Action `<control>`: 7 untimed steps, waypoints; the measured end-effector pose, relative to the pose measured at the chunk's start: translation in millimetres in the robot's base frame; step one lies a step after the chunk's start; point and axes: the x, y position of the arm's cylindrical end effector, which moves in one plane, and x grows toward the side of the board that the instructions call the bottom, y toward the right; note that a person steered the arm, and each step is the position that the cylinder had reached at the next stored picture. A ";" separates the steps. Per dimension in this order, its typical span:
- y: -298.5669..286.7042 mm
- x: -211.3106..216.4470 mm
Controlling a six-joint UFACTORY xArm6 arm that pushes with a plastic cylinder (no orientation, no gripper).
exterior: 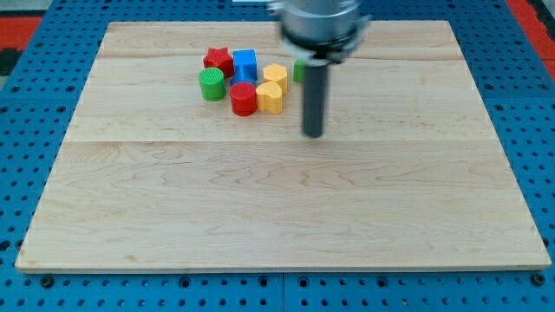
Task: Move the green star parallel to the red circle
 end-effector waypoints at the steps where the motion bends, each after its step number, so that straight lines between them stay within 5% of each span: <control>1: -2.9 -55.5; 3: -58.5 -135.2; 7: 70.2 -174.5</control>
